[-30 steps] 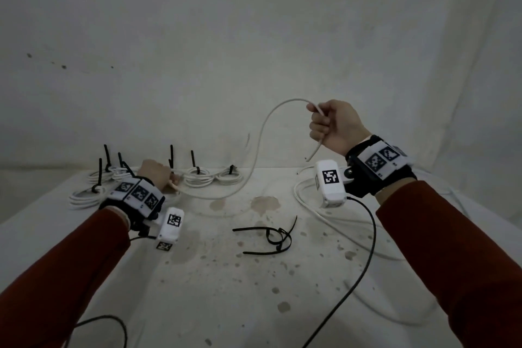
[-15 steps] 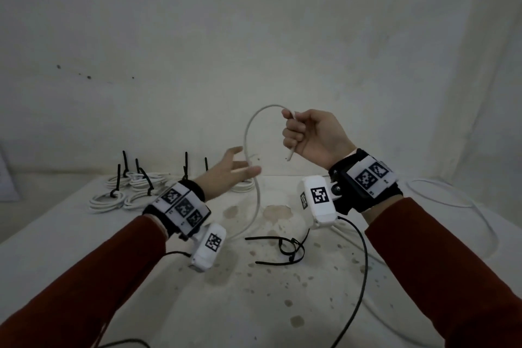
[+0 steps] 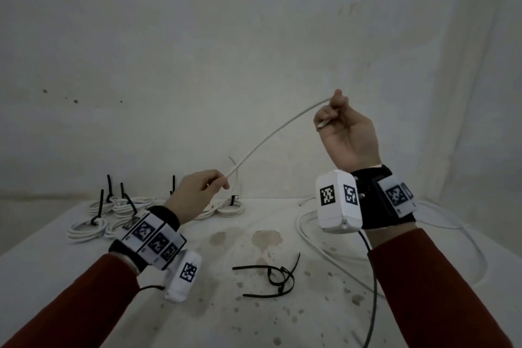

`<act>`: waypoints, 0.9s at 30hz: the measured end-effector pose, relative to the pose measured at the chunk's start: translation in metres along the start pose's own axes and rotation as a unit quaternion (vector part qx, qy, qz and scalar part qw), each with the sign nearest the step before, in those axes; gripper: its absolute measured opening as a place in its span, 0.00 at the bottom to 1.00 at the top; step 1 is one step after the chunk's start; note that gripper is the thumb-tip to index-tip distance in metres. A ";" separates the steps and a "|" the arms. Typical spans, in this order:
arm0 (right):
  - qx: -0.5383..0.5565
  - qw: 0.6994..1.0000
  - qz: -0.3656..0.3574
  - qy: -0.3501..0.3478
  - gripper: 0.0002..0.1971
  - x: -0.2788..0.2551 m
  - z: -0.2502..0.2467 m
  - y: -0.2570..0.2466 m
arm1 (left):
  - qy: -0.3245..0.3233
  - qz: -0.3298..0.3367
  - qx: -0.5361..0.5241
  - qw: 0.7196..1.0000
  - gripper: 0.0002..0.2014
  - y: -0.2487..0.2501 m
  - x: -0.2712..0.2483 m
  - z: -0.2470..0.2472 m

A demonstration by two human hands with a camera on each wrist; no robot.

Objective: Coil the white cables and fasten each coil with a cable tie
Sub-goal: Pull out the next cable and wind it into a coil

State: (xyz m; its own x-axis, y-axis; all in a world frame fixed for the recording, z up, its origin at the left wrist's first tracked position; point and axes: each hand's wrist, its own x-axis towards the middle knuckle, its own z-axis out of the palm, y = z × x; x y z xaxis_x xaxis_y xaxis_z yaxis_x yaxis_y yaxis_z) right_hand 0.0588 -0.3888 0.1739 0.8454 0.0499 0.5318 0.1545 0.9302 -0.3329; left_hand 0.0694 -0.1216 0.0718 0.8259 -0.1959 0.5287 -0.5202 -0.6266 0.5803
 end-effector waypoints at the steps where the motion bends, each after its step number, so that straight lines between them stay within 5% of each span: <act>1: -0.020 1.000 -0.019 0.002 0.05 0.000 -0.001 0.003 | 0.009 0.032 0.041 0.999 0.11 0.004 0.000 -0.006; 5: -0.167 0.983 -0.078 0.010 0.07 -0.002 -0.010 0.025 | 0.012 0.170 0.174 0.970 0.16 0.021 0.002 -0.017; 8: -0.360 0.925 -0.120 -0.021 0.07 -0.001 -0.014 0.042 | 0.016 0.246 0.245 0.938 0.23 0.030 0.002 -0.019; 11: -0.579 0.798 -0.137 -0.094 0.08 -0.003 -0.019 0.056 | 0.042 0.309 0.281 0.908 0.20 0.038 0.003 -0.026; 14: -0.744 0.630 -0.115 -0.193 0.05 -0.011 -0.019 0.062 | 0.045 0.359 0.301 0.882 0.18 0.042 0.005 -0.033; 20: -0.858 0.377 -0.068 -0.342 0.05 -0.024 0.005 0.068 | 0.021 0.423 0.342 0.839 0.28 0.046 0.002 -0.044; 22: -0.853 0.388 -0.018 -0.349 0.04 -0.026 0.008 0.067 | 0.019 0.423 0.345 0.838 0.27 0.047 0.002 -0.052; 27: -0.790 0.523 -0.004 -0.319 0.19 -0.035 0.009 0.066 | 0.046 0.409 0.314 0.855 0.25 0.050 0.005 -0.071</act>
State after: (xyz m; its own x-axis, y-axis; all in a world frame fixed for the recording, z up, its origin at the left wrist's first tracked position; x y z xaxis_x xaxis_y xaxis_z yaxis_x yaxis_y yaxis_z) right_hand 0.0349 -0.3256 0.1398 0.5773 0.6283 0.5215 0.8124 -0.5062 -0.2895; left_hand 0.0316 -0.1007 0.1476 0.2051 -0.7211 0.6618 -0.6732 -0.5948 -0.4394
